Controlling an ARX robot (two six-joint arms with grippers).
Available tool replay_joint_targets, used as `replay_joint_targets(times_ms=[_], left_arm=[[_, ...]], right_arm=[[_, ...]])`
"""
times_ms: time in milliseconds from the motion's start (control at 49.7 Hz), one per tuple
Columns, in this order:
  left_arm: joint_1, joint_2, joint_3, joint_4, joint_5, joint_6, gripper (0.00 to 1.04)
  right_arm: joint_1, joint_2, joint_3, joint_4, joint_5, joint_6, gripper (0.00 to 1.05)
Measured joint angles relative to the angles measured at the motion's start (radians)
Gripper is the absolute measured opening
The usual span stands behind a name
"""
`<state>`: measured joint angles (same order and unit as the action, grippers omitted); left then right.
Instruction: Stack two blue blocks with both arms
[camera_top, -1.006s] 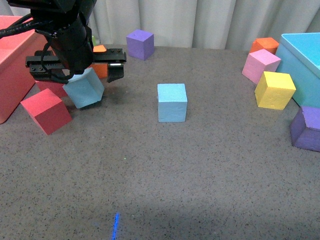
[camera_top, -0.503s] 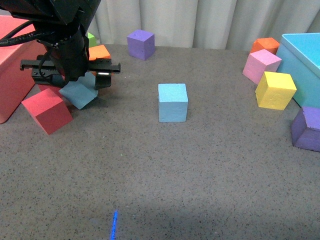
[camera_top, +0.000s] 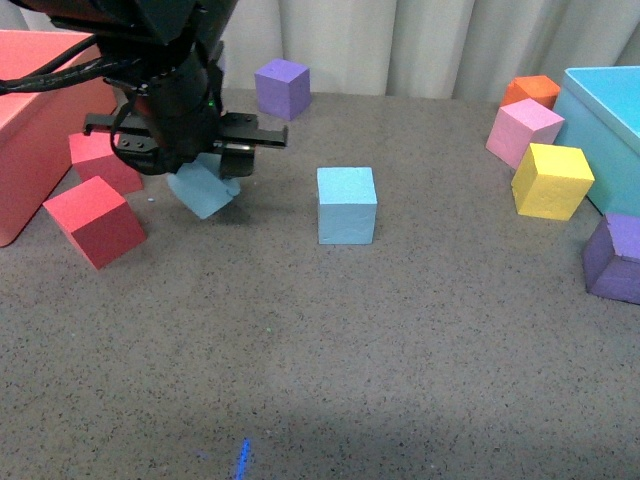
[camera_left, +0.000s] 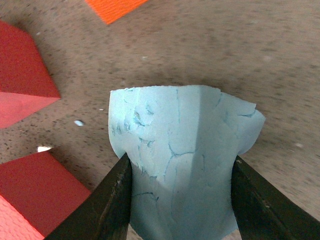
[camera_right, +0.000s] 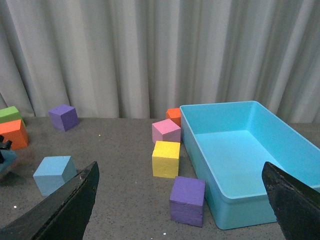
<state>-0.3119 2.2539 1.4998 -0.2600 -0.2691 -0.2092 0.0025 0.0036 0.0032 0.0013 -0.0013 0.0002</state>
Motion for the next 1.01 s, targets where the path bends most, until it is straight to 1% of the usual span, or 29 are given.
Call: replay_joint_targets(times_ms=[121, 241, 322, 463, 604, 805, 1006], left_arm=[[-0.059, -0.055, -0.035, 0.027, -0.024, 0.029, 0.47], [-0.146, -0.122, -0.061, 0.077, -0.084, 0.077, 0.46], [-0.200, -0.140, -0.085, 0.142, -0.151, 0.140, 0.46], [-0.264, -0.127, -0.119, 0.284, -0.224, 0.240, 0.45], [-0.291, -0.103, -0.119, 0.378, -0.249, 0.309, 0.45], [-0.316, -0.072, -0.118, 0.365, -0.250, 0.358, 0.44], [-0.333, -0.071, -0.150, 0.418, -0.262, 0.440, 0.44]], right_arm=[[0.000, 0.000, 0.000, 0.000, 0.000, 0.000, 0.95], [0.000, 0.000, 0.000, 0.000, 0.000, 0.000, 0.95], [0.000, 0.000, 0.000, 0.000, 0.000, 0.000, 0.95], [0.000, 0.000, 0.000, 0.000, 0.000, 0.000, 0.95], [0.000, 0.000, 0.000, 0.000, 0.000, 0.000, 0.95], [0.000, 0.000, 0.000, 0.000, 0.000, 0.000, 0.95], [0.000, 0.000, 0.000, 0.000, 0.000, 0.000, 0.95]])
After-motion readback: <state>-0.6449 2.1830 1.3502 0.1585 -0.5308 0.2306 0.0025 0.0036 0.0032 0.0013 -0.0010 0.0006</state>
